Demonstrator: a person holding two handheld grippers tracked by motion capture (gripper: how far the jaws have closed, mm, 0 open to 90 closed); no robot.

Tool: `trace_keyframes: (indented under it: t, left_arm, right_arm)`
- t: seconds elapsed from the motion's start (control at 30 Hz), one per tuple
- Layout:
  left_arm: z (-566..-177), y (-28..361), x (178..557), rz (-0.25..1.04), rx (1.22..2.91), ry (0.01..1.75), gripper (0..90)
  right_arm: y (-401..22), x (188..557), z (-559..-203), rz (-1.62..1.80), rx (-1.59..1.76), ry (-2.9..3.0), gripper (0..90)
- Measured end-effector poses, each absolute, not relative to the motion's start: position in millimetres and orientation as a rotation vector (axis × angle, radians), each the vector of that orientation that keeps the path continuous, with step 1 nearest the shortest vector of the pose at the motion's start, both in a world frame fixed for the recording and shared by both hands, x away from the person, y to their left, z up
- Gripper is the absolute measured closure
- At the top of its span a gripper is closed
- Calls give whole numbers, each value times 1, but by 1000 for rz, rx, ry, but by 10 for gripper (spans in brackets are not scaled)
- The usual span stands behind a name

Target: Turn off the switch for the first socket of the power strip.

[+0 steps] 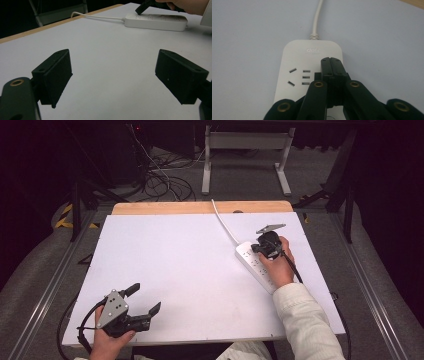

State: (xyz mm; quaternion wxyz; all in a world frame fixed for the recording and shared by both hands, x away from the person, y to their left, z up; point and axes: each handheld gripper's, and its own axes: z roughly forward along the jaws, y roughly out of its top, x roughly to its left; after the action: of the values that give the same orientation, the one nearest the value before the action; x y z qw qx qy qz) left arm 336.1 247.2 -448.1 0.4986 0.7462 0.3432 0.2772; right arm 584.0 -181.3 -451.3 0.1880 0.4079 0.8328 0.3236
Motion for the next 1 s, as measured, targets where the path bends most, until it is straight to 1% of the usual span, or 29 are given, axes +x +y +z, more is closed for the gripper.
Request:
trace_keyframes:
  t: [1.0]
  left_arm:
    - [-448, 247, 335, 670, 1803, 832, 141]
  right_arm:
    - [-176, 582, -451, 864, 1157, 2321, 900]
